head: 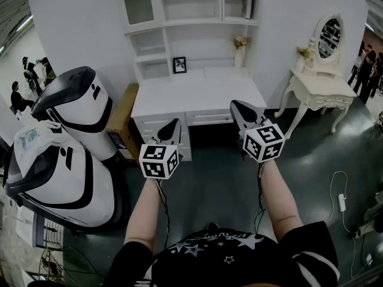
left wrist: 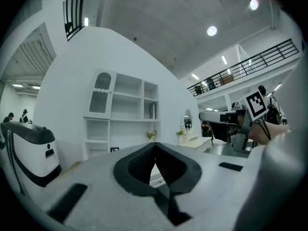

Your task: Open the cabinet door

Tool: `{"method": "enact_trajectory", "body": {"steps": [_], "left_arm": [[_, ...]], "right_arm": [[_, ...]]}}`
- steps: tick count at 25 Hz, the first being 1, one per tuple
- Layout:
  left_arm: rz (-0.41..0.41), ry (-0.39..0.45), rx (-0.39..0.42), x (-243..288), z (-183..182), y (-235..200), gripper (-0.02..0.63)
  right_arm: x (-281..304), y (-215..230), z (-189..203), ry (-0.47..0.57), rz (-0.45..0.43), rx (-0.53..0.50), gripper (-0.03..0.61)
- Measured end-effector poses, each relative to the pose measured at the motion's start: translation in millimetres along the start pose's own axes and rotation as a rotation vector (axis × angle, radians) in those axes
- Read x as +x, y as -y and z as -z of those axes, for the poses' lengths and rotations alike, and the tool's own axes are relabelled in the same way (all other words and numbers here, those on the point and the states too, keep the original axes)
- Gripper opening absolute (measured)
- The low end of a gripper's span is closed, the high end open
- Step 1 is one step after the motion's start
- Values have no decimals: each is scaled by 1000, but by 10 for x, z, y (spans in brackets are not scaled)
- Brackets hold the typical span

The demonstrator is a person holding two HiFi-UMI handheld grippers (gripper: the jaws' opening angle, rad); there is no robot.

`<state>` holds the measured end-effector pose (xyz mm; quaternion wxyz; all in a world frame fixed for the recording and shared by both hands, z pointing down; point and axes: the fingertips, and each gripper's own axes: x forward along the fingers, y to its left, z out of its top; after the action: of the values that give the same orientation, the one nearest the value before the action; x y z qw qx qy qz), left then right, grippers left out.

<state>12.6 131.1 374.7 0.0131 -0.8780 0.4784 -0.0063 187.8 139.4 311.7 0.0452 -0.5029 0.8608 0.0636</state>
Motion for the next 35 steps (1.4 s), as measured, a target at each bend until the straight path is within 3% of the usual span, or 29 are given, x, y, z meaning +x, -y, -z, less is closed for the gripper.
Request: {"method": "enact_trajectory", "body": {"steps": [11,14,17,18,19,20,24,29,35], "left_arm": [[-42,5,-4,560,27,-164,6],[-73,61,16,617,-89,-195,8],[-148,158,102,619,-271,-265,9],[-163,181,134,626,-318,-287,57],[-168,195,157,639,-345,-301,160],[-169,203,167,654,-356,-311,213],[-177,220,180,726,-382,-413,301],[-200,259,194,882,-412,-750,424],[-181,280,167,1385,-337,-1286,448]], "right_arm": [[380,495,113,22,-14,8,5],[427,583,64,69,-29,7,6],[473,660,50,97,-44,-2,6],[508,686,55,101,-45,-7,6],[548,714,65,105,-46,-6,6],[590,743,79,109,-47,5,6],[777,815,130,125,-56,77,6],[1112,794,222,111,-68,80,6],[1671,983,340,100,-39,61,6]]}}
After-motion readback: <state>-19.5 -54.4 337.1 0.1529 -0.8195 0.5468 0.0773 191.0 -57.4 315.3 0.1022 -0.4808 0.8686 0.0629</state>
